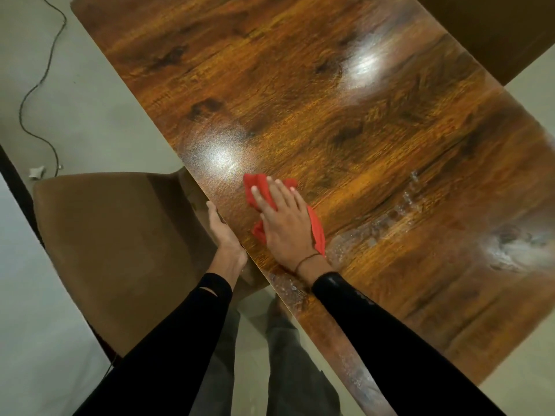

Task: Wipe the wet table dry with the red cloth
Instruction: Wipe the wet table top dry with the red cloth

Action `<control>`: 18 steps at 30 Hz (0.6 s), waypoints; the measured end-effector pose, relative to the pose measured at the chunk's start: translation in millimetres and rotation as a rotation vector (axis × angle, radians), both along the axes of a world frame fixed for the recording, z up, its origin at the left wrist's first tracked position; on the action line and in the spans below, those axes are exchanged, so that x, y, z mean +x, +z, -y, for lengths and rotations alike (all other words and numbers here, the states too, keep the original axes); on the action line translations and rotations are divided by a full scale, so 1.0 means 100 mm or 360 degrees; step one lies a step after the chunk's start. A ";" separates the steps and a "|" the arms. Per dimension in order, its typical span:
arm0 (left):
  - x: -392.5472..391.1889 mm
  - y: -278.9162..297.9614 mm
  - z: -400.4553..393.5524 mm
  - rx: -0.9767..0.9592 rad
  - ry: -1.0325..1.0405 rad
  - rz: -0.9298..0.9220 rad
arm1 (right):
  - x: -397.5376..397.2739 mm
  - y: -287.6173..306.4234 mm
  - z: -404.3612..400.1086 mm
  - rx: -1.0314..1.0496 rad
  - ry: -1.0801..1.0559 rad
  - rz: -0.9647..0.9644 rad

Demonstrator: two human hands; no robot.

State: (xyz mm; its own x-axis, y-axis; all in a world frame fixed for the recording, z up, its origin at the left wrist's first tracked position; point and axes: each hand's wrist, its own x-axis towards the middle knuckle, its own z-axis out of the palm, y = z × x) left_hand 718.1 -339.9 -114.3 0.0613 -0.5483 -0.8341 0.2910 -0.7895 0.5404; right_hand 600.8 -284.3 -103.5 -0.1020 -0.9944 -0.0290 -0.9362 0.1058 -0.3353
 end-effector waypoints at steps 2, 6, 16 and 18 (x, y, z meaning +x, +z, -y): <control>0.01 0.00 0.01 -0.0006 -0.0031 -0.0174 | -0.12 -0.03 -0.18 -0.0027 0.0325 -0.0005; 0.00 -0.05 0.01 -0.0048 -0.0017 -0.0337 | -0.59 0.00 -0.23 0.0025 0.0897 -0.0042; 0.19 -0.18 -0.26 -0.0067 0.0036 -0.0551 | -0.16 0.07 -0.14 0.0023 0.0853 -0.0036; 0.24 -0.18 -0.34 0.0000 0.0054 -0.0544 | -0.21 0.06 -0.34 0.0024 0.1049 -0.0041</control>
State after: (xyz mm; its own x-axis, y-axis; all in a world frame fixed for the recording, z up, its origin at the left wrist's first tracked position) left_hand 741.8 -306.3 -132.0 -0.2037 -0.5508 -0.8094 0.4815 -0.7762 0.4071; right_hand 579.9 -250.0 -98.0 0.5271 -0.8484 -0.0490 -0.8142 -0.4877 -0.3150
